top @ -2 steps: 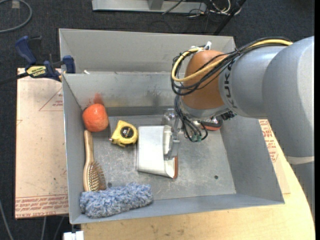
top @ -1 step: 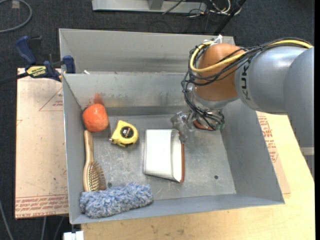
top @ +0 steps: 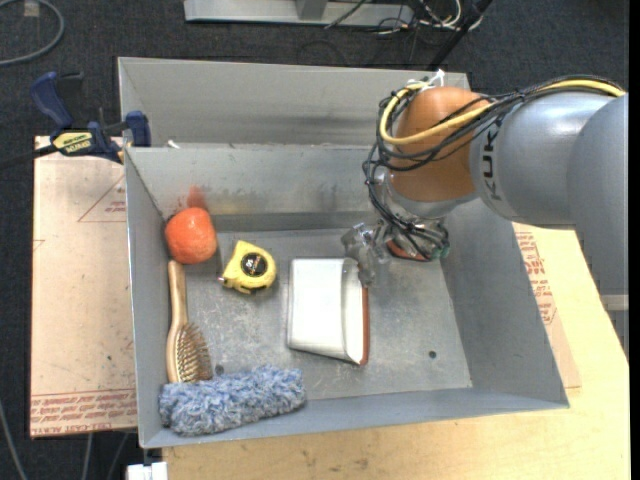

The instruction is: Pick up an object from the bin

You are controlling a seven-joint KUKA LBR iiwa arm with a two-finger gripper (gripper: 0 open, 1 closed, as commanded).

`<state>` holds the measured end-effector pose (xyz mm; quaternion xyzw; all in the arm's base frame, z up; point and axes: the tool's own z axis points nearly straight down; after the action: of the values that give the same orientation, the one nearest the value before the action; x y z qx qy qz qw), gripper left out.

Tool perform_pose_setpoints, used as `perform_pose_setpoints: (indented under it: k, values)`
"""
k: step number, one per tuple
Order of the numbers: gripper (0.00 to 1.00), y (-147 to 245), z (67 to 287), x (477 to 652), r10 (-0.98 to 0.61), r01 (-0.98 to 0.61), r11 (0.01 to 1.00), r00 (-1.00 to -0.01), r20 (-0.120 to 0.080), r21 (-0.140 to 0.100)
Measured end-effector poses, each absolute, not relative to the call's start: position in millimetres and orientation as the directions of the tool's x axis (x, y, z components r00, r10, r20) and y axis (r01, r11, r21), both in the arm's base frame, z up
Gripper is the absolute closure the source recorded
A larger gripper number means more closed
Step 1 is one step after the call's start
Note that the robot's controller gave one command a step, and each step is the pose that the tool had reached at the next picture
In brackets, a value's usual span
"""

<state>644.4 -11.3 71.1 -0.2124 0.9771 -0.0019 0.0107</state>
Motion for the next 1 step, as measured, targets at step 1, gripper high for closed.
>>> perform_pose_setpoints:
  k: [1]
  values:
    - [1.00,-16.5,109.9,643.4,-0.434,-0.434,0.901,-0.901,-0.014,-0.004]
